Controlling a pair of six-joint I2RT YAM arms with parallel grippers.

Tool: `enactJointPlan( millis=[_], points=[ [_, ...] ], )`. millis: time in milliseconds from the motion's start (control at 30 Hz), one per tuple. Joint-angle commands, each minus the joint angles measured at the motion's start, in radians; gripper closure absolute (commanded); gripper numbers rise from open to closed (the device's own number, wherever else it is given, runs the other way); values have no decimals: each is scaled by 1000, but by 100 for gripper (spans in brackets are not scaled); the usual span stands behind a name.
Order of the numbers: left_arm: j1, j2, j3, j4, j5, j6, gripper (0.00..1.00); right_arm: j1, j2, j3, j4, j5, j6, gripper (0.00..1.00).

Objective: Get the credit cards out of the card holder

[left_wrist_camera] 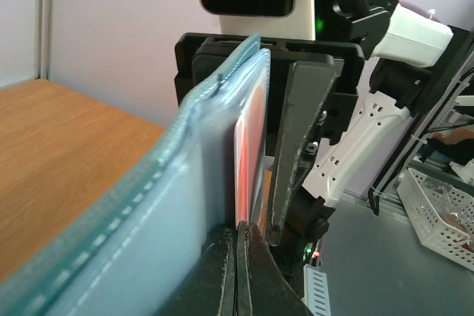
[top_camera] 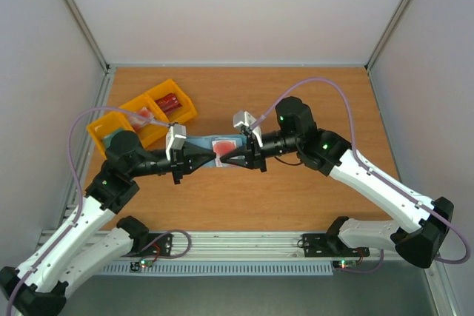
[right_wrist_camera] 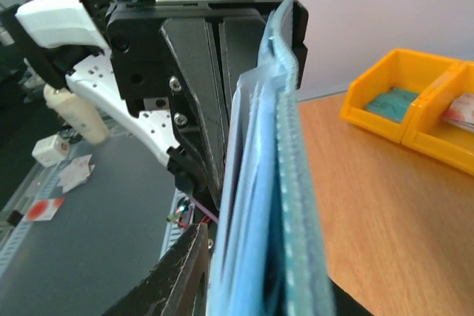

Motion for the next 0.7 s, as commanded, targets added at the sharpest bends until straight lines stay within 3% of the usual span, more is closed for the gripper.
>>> enactJointPlan(
  millis=[0,200,667],
  points=[
    [-7,-12,-8,72,24,-9,100,-30,10,2,-83,-130,-70,76],
    [-1,-24,-9,14,27,21,100,-86,-33,-25,-109,-165,-75,73],
    [14,-30,-22,-62,26,104,100,-124,-64,-25,-181,-137,-103,87]
  ],
)
